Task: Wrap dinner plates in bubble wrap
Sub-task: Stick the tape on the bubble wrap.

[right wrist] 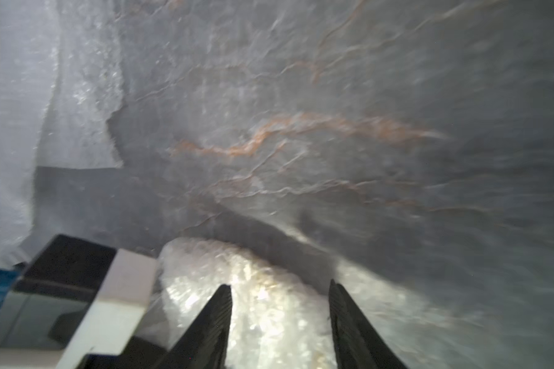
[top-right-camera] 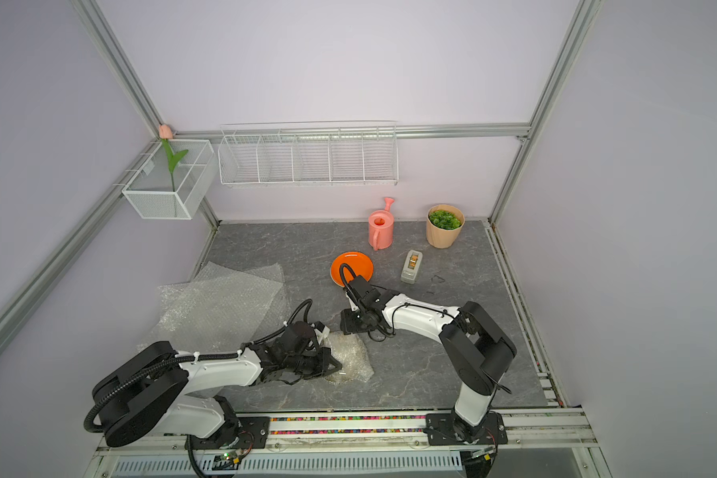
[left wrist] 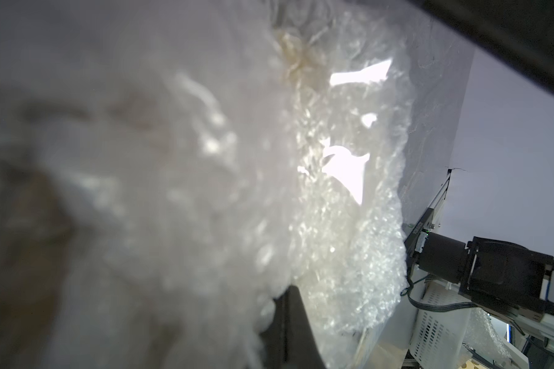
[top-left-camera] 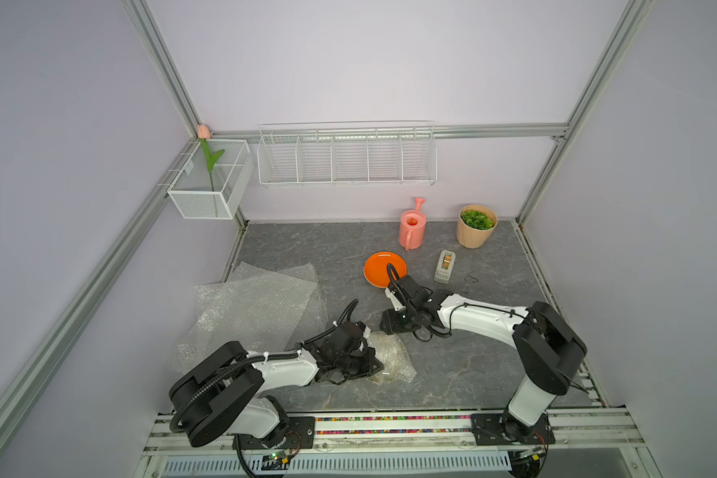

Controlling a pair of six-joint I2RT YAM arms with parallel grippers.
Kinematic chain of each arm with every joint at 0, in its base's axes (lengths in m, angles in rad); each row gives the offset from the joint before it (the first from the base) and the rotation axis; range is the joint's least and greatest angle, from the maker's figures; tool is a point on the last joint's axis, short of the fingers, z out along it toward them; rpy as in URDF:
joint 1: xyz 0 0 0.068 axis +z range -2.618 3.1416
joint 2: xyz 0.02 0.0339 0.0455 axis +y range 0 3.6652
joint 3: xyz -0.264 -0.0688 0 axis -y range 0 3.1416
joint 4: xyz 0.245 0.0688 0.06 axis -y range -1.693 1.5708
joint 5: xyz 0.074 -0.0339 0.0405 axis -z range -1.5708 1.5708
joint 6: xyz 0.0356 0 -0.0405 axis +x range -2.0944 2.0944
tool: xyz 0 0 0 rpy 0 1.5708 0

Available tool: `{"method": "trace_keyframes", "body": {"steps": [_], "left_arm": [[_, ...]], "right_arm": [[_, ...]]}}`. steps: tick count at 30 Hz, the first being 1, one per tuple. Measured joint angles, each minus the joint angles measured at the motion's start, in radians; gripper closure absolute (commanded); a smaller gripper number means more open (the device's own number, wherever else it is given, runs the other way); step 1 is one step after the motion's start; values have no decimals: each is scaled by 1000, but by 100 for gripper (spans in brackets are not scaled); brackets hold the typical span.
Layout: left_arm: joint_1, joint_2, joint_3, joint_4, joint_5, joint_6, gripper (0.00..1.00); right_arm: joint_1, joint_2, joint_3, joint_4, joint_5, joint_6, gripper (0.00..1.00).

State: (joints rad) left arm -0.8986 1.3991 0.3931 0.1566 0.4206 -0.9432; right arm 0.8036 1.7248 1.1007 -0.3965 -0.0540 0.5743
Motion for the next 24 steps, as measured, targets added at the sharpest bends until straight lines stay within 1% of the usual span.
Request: {"method": "trace_keyframes", "body": {"steps": [2, 3, 5, 7, 9, 11, 13, 16, 20, 21, 24], "left_arm": [[0, 2, 0, 0, 0, -1, 100], [0, 2, 0, 1, 2, -3, 100], [0, 4, 0, 3, 4, -5, 100], [0, 5, 0, 4, 6, -6, 100], [0, 5, 0, 4, 7, -6, 100], [0, 5, 0, 5, 7, -6, 100], [0, 6, 0, 5, 8, -6, 100], [1, 9, 0, 8, 11, -6, 100], [2, 9, 0, 9, 15, -6, 100], [2, 9, 1, 11, 15, -6, 100], [2, 11, 1, 11, 16, -6, 100]], "right_arm": [[-8, -19, 26, -56, 54, -16, 46], [-10, -32, 36, -81, 68, -23, 48], [-10, -64, 44, -112, 60, -35, 56], [-10, -101, 44, -122, 7, -41, 68], [-10, -120, 43, -107, -85, -32, 80], [-10, -114, 40, -72, -166, -20, 86], [-8, -88, 33, -34, -221, -2, 90], [-11, -7, 30, 15, -259, 13, 93], [-12, 112, 30, 26, -243, 17, 93], [-13, 127, 31, 20, -255, 16, 93], [-7, 130, 58, -21, -227, 7, 93]]}}
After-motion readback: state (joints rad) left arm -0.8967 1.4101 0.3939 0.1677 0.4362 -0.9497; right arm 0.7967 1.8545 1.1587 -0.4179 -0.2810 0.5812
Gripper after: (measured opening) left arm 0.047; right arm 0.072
